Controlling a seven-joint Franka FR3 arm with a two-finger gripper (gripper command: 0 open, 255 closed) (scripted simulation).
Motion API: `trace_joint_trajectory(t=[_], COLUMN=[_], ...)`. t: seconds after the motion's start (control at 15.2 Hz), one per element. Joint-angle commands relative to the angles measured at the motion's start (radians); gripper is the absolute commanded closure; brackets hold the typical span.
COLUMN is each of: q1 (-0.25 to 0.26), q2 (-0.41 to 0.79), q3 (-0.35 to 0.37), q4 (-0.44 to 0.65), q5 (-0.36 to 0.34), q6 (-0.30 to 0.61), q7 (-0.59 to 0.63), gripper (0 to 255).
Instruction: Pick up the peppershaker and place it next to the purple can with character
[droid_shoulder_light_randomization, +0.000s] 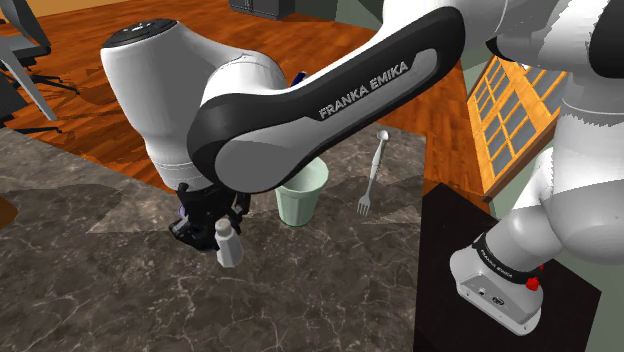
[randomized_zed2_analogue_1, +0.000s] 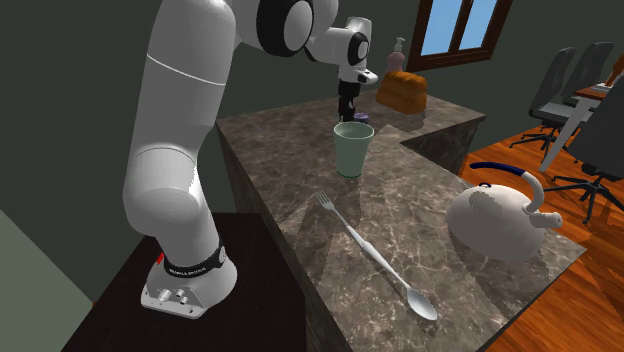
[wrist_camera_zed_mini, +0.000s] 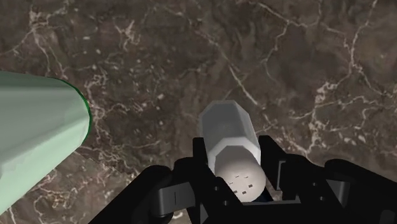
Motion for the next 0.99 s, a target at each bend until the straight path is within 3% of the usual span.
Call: trace_joint_trajectory(t=[0.0,0.26,0.33,0.66,0.92], q1=[0.0,0.0,0.0,0.0,0.001], q2=[0.0,0.0,0.0,0.0,-0.027], q3=[0.0,0.0,0.0,0.0,0.01], q4=[-0.001,-0.001,-0.001,-0.001,0.091], q5=[0.0,0.0,0.0,0.0,0.019], q6=[0.002,0.002,0.002,0.002,-0.113], q7=[0.0,0.0,0.0,0.0,-0.014], gripper=[255,255,0,0,0])
